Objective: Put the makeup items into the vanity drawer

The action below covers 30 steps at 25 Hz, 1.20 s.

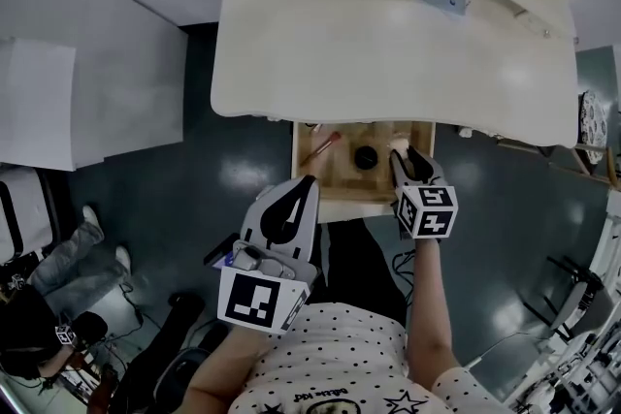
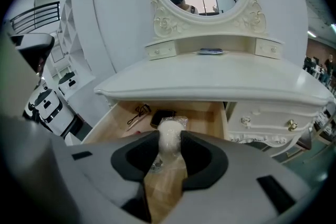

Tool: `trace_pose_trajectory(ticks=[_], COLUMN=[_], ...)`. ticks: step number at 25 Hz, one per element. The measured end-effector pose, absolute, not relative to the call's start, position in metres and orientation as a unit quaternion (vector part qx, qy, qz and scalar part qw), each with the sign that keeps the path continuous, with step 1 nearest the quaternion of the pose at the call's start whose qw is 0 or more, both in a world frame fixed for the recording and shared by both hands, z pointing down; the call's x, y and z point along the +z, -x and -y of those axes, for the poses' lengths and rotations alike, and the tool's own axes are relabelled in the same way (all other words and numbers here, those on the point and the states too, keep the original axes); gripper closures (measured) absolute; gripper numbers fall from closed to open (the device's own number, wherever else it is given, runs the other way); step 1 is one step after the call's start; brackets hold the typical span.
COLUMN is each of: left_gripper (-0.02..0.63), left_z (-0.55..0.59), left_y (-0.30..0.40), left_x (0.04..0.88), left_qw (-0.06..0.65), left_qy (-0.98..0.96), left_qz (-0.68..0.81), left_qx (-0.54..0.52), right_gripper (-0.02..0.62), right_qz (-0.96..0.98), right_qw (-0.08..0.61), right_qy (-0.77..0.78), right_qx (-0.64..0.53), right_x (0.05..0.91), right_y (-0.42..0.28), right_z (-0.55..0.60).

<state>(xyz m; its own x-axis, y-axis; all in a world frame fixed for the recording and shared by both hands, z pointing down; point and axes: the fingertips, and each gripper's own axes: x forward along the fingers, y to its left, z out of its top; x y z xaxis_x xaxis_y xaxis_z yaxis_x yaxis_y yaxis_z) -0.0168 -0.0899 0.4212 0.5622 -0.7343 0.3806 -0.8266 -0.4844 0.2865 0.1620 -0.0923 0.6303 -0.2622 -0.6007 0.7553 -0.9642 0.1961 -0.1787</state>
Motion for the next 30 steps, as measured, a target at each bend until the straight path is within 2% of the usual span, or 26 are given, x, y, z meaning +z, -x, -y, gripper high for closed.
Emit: trace_pose_trajectory(ticks=[24,30], left_gripper=[0.604,0.604], left_z=[0.093,0.094], left_y=[0.018,0.02], left_x=[0.418,0.417], left_qw=[0.226,0.227], left_qy=[-0.848,-0.847], left_qz=[0.469,0.471], left_qx=[0.097,0.093], right_gripper=[0.452,0.421], right_qz=[0.716,0.722], right_qw=[0.289,0.283], right_qy=[-0.536,-0.537], right_qx=[0.341,0.331], right_x=[0.653,0.648], right_y=[-0.162,-0.161], right_z=[0.097,0.102])
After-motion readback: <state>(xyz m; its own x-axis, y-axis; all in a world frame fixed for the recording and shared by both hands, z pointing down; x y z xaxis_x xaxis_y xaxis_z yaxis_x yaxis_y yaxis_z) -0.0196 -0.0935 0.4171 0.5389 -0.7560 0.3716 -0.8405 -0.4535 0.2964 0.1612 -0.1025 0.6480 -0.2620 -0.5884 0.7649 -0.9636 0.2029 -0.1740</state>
